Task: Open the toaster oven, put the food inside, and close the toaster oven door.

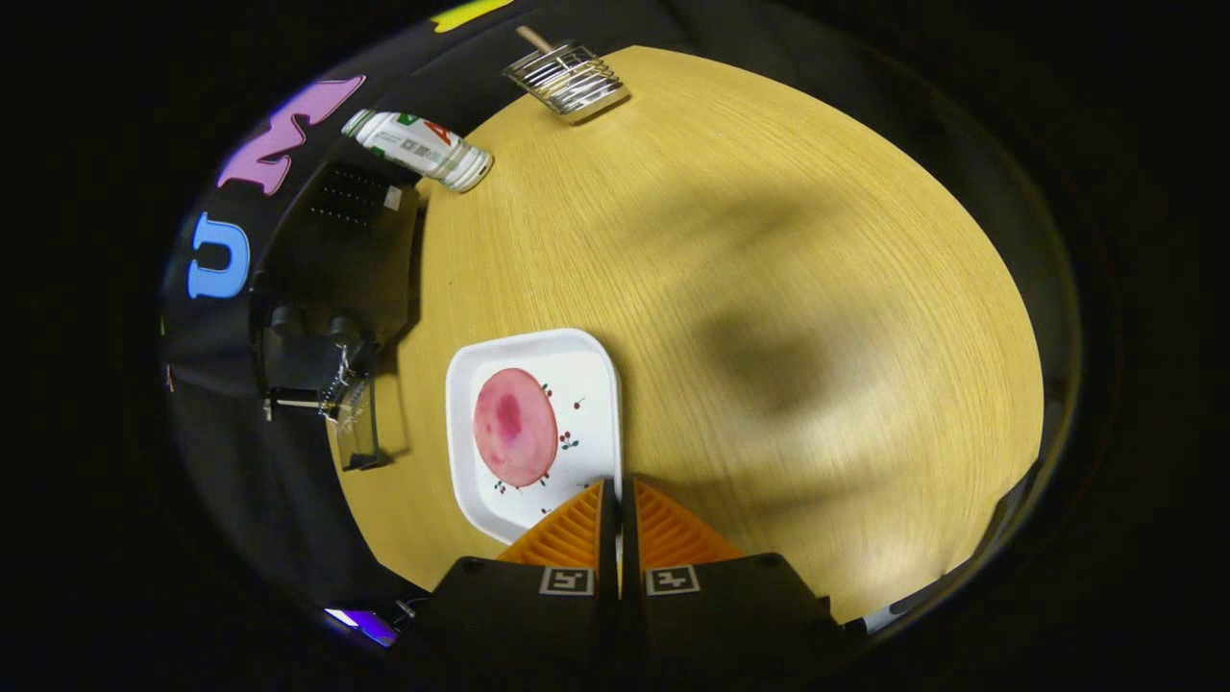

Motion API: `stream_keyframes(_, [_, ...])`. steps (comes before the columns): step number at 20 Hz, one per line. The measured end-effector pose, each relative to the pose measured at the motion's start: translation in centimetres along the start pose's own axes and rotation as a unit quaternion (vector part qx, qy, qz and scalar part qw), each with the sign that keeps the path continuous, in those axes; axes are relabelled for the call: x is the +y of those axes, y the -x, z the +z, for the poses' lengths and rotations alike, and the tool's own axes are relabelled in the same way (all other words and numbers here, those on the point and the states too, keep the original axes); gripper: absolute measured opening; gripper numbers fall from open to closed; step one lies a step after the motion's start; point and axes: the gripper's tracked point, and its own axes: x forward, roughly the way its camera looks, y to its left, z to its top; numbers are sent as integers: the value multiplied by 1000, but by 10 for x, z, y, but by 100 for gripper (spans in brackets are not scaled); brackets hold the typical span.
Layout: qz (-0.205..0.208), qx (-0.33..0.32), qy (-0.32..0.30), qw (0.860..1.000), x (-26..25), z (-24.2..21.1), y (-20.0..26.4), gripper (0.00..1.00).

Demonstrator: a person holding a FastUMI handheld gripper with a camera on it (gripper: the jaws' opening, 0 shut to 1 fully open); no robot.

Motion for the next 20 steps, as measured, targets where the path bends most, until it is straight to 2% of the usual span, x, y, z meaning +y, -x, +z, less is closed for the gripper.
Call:
stream_keyframes(3, [30, -30, -56, 998, -3, -20, 21, 5])
stream_keyframes(7, [69, -59, -146, 985, 5, -51, 40, 5])
stream_keyframes(13, [102, -107, -178, 973, 42, -109, 69, 5])
stream_keyframes(17, [132, -117, -181, 968, 92, -137, 74, 5])
stream_keyframes(20, [154, -112, -170, 967, 134, -141, 69, 5])
